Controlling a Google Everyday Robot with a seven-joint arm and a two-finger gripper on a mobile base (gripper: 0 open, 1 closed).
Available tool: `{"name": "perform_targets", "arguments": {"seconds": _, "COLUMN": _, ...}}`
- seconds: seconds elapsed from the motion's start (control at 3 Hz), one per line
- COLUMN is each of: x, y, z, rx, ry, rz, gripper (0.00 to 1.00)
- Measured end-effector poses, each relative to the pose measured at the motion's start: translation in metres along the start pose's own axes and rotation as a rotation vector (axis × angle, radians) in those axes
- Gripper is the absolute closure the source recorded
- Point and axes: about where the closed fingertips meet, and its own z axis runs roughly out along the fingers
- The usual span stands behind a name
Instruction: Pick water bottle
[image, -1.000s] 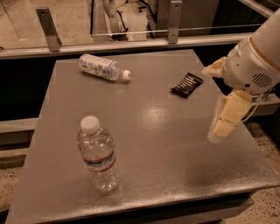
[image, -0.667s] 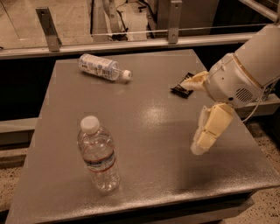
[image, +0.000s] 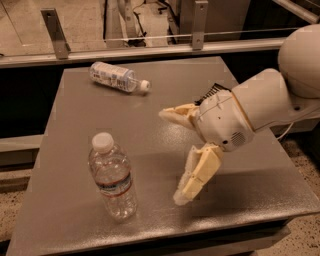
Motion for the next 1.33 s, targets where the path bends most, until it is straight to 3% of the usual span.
{"name": "perform_targets", "arguments": {"seconds": 0.67, "x": -0.045, "y": 0.020, "z": 0.063, "rx": -0.040, "ry": -0.224, "rz": -0.084, "gripper": 0.00}}
{"name": "perform_targets", "arguments": {"seconds": 1.0, "x": -0.062, "y": 0.029, "z": 0.090, "rx": -0.079, "ry": -0.285, "rz": -0.109, "gripper": 0.12}}
{"name": "perform_targets", "arguments": {"seconds": 1.33, "x": -0.069, "y": 0.035, "z": 0.105, "rx": -0.107, "ry": -0.313, "rz": -0.117, "gripper": 0.36}}
